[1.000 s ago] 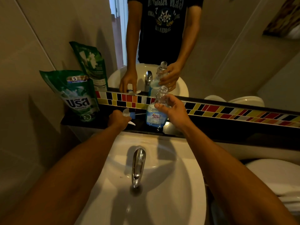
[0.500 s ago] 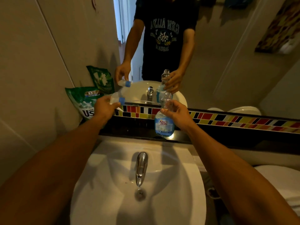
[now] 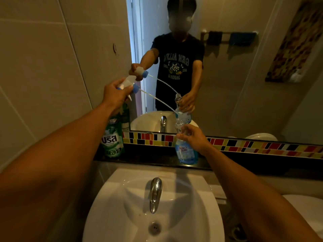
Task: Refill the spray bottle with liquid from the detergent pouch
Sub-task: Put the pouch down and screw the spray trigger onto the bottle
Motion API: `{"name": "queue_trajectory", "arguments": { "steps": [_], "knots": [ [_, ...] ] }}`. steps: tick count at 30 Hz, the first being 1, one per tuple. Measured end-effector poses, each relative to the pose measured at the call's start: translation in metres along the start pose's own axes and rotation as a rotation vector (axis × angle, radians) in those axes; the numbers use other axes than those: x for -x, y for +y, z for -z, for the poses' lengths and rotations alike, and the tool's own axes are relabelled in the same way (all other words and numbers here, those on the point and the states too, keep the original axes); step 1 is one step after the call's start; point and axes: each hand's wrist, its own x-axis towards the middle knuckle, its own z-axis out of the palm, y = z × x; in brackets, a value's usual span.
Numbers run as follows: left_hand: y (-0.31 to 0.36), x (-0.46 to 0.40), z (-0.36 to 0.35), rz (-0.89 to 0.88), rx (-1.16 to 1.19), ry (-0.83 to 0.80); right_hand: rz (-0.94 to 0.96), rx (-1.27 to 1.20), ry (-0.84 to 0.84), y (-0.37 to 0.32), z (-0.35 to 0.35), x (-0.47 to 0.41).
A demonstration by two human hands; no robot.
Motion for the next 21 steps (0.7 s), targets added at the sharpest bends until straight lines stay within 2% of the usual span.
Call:
{"name": "queue_trajectory", "arguments": {
  "steps": [8, 21],
  "knots": [
    [0.029, -0.006, -0.008, -0.093, -0.012, -0.076, -0.008, 0.04, 0.041, -0.008, 0.013, 0.01],
    [0.033, 0.002, -0.017, -0.104, 0.014, -0.096, 0.006, 0.09, 0.033, -0.007, 0.027, 0.019]
  ]
}}
